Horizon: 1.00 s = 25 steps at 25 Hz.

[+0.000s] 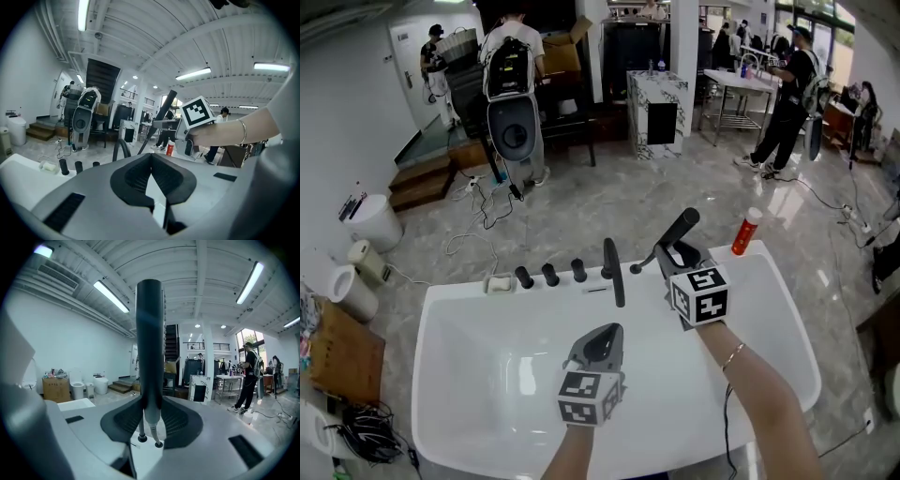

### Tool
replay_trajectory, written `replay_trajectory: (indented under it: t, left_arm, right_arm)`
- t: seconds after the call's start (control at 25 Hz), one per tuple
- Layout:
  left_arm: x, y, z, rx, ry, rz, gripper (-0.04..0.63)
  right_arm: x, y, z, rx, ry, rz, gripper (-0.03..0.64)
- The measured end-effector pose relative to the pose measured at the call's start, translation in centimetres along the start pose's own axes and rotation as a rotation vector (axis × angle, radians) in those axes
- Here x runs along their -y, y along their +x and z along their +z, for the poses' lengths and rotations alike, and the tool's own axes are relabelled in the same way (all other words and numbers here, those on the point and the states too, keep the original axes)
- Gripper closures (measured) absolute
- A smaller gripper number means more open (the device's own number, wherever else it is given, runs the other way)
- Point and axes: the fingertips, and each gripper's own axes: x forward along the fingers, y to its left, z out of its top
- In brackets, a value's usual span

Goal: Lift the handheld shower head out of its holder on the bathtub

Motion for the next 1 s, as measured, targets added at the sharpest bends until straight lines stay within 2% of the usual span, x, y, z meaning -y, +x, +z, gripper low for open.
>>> replay_trajectory:
  t: [0.64, 1.0]
  left_arm:
    - [2.5, -5.2, 3.7, 0.029, 0.043, 0.016, 0.575]
    - [3.0, -6.4, 3.8, 0.028, 0.047, 0.011, 0.575]
  right_arm:
    - [-2.5, -6.1, 3.9, 0.015, -0.015, 0.018, 0.494]
    - [-2.5, -6.7, 3.7, 0.001, -0.031, -0.001, 0.495]
